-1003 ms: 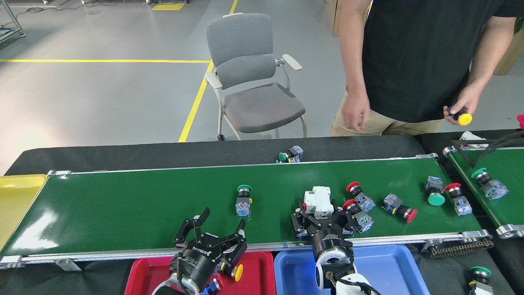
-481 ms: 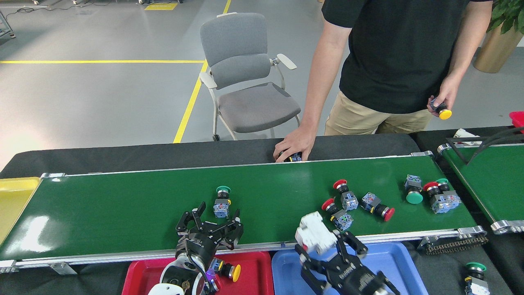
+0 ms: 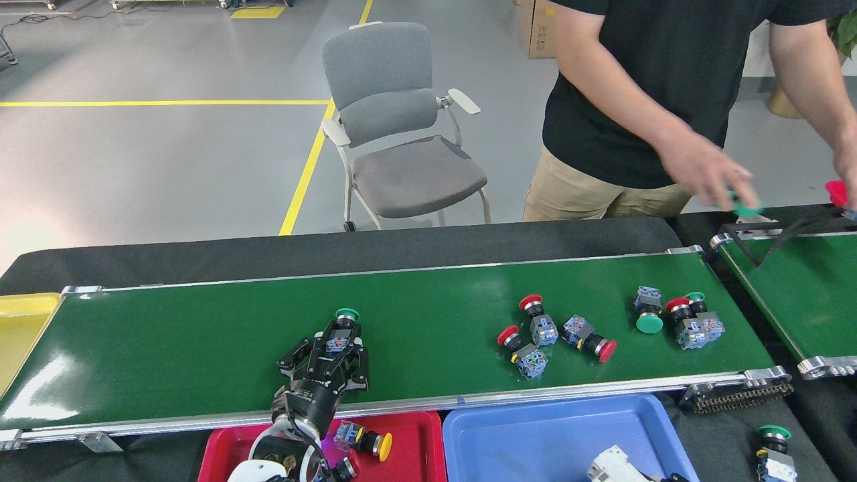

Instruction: Pick switch part from conveyor to tray

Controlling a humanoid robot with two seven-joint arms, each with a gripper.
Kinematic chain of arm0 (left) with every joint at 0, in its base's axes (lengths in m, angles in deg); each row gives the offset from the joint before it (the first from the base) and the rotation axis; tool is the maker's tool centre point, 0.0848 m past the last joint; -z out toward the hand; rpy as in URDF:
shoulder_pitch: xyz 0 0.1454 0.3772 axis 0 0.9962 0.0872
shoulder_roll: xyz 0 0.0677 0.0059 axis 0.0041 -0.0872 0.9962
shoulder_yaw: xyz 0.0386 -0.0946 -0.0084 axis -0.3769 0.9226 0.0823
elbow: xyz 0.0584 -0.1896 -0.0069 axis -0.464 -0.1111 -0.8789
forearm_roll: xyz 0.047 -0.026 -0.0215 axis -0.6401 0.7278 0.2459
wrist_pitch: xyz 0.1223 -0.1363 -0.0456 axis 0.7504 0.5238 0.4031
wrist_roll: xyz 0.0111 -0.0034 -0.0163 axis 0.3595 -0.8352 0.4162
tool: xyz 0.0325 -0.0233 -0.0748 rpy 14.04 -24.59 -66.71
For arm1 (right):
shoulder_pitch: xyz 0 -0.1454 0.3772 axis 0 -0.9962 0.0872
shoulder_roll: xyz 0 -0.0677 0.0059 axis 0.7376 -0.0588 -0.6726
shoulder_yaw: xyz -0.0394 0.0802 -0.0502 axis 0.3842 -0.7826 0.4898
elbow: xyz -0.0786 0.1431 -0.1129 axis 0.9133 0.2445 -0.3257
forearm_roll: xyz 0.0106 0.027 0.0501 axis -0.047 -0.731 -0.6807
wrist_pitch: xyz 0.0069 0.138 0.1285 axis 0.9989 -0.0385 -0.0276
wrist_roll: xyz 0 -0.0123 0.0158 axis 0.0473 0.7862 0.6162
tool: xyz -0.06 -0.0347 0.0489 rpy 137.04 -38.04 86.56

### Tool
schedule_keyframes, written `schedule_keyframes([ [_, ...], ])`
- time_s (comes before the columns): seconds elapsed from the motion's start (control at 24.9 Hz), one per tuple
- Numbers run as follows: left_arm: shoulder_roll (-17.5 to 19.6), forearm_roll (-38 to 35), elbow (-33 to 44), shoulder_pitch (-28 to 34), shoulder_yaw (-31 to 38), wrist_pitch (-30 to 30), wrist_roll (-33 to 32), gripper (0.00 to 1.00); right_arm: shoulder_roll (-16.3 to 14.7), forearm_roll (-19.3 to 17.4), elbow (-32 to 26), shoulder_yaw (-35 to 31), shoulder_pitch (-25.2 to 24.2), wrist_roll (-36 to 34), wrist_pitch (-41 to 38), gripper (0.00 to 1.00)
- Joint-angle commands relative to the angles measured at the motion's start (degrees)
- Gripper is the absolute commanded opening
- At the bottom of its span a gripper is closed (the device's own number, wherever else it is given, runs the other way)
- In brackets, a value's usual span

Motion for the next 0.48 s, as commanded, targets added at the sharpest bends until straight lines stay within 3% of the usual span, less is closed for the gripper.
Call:
schedule_keyframes([
  [0.0,1.12,0.62,4.8,2.69,0.75,-4.53,0.52,0.01,1.61,-0.81,-0.67,-2.69,-0.34,-0.04,-0.91,0.99],
  [0.12,3.23,1.14,14.38,9.9,3.3,-11.3,0.52,0.02,1.78,-4.59,-1.37,-5.41,-0.25,0.05,-0.91,0.99],
  [0.24,6.83,1.93,23.61,18.86,7.08,-24.04,0.52,0.08,2.13,-6.08,-3.04,-7.17,-0.16,0.05,-0.91,0.99],
  [0.28,7.54,3.08,25.46,21.67,9.01,-28.79,0.52,0.18,2.93,-6.26,-3.83,-8.22,0.28,0.23,-0.91,0.97],
  [0.32,7.71,4.13,26.25,23.7,10.68,-32.04,0.44,0.37,4.51,-6.34,-4.1,-9.1,0.89,0.23,-0.91,0.95],
  [0.4,6.31,5.27,26.51,26.59,14.63,-35.12,0.35,0.99,10.74,-5.82,-5.24,-9.63,3.0,0.67,0.75,0.91],
  [0.44,5.52,5.45,26.42,27.12,15.25,-35.29,0.44,1.0,12.59,-5.29,-5.94,-9.54,4.05,1.02,4.71,0.9],
])
